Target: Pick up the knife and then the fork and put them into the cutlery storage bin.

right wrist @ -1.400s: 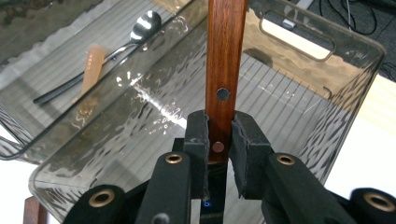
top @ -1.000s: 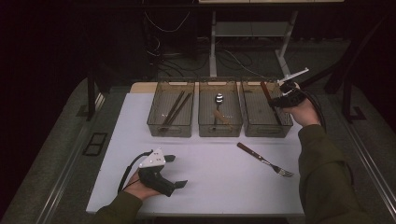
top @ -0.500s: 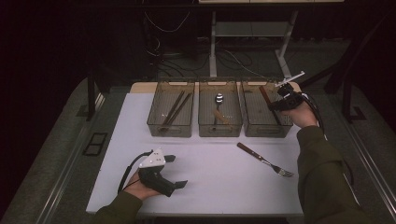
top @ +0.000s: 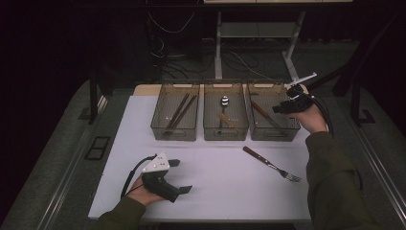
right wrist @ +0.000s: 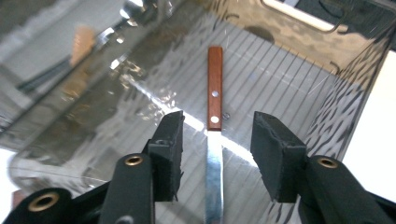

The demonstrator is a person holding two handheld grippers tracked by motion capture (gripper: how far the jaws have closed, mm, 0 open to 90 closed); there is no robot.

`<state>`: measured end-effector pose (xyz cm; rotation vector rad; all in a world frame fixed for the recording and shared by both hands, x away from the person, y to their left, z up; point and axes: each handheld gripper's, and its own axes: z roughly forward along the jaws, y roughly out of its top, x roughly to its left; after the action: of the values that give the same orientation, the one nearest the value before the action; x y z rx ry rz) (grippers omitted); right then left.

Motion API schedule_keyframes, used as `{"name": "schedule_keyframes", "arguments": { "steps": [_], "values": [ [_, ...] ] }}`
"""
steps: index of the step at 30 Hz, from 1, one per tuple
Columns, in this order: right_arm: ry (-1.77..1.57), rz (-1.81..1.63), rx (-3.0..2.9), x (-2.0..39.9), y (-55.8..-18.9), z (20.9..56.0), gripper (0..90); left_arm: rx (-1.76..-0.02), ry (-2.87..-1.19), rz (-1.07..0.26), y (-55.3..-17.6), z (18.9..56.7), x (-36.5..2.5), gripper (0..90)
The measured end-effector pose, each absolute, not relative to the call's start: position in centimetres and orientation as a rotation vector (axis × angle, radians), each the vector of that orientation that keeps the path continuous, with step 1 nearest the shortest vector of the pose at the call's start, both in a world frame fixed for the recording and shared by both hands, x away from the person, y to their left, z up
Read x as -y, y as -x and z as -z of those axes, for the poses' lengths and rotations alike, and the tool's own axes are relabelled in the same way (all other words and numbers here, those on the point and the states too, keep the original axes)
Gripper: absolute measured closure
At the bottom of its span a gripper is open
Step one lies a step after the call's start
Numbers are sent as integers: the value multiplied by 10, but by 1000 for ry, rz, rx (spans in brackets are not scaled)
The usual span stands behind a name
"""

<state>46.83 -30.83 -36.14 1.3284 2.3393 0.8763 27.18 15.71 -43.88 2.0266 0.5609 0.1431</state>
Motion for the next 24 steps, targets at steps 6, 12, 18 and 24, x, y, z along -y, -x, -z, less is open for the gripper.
{"name": "schedule_keyframes", "arguments": {
  "steps": [6, 12, 18, 24],
  "values": [
    [-1305, -959, -2339, 308, -443, 351, 504, -556, -2035, -142, -271, 439, -156, 0],
    [-1273, -1010, -2377, 305, -422, 348, 446, -556, -2037, -140, -271, 439, -155, 0],
    [-1249, -1040, -2414, 302, -402, 347, 388, -557, -2040, -138, -271, 439, -155, 0],
    [-1207, -1024, -2444, 295, -384, 349, 347, -558, -2039, -137, -271, 439, -155, 0]
  ]
}}
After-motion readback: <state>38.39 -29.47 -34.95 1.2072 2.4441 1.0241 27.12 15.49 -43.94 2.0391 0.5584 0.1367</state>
